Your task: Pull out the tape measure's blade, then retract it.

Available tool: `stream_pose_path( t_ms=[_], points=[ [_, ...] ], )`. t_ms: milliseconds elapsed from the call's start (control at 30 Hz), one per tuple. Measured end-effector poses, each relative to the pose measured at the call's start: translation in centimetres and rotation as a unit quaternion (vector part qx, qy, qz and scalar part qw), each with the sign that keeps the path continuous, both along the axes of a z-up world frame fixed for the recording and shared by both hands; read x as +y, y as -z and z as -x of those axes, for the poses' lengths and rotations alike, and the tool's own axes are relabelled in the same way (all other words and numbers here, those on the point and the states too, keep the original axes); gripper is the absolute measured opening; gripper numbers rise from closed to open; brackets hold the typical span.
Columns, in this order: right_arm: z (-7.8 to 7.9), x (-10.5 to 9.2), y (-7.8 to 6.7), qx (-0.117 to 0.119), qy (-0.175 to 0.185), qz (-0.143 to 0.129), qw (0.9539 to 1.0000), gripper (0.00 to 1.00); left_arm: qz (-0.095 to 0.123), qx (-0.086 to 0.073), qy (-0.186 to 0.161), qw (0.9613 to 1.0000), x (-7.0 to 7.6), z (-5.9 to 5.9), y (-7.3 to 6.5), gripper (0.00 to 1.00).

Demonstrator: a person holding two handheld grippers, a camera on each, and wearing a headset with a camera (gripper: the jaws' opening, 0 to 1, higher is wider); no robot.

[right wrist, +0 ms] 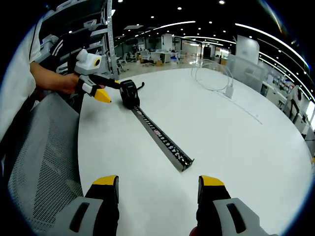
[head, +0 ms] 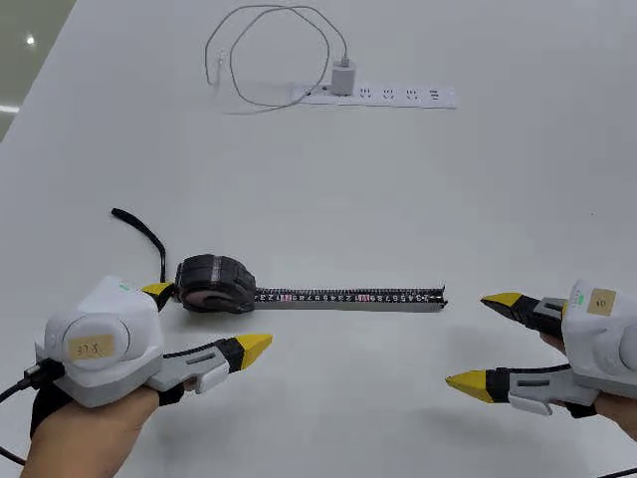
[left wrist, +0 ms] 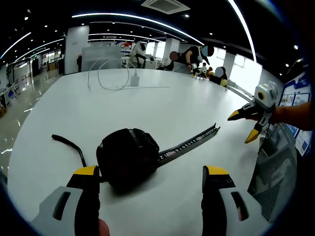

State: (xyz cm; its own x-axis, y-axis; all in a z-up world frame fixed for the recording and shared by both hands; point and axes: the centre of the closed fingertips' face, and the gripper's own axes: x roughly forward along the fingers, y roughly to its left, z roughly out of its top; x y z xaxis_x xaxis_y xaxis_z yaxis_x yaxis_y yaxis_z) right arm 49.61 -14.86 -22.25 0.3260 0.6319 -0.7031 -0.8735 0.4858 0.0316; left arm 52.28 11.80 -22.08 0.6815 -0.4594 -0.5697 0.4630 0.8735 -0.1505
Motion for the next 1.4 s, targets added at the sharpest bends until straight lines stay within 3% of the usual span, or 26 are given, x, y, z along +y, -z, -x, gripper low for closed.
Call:
stream_pose_path(
  t_ms=[967, 1400],
  points=[
    [-2.7, -0.1, 0.3, 0.009, -0.074, 0.047, 0.9961, 0.49, 0.014, 0.007, -0.060, 0.9981, -0.1, -1.5, 0.2, 0.81],
    [-3.6, 0.2, 0.9, 0.014, -0.112, 0.072, 0.9909, 0.44, 0.012, 0.011, -0.086, 0.9961, 0.0, -2.1, 0.5, 0.79]
  ],
)
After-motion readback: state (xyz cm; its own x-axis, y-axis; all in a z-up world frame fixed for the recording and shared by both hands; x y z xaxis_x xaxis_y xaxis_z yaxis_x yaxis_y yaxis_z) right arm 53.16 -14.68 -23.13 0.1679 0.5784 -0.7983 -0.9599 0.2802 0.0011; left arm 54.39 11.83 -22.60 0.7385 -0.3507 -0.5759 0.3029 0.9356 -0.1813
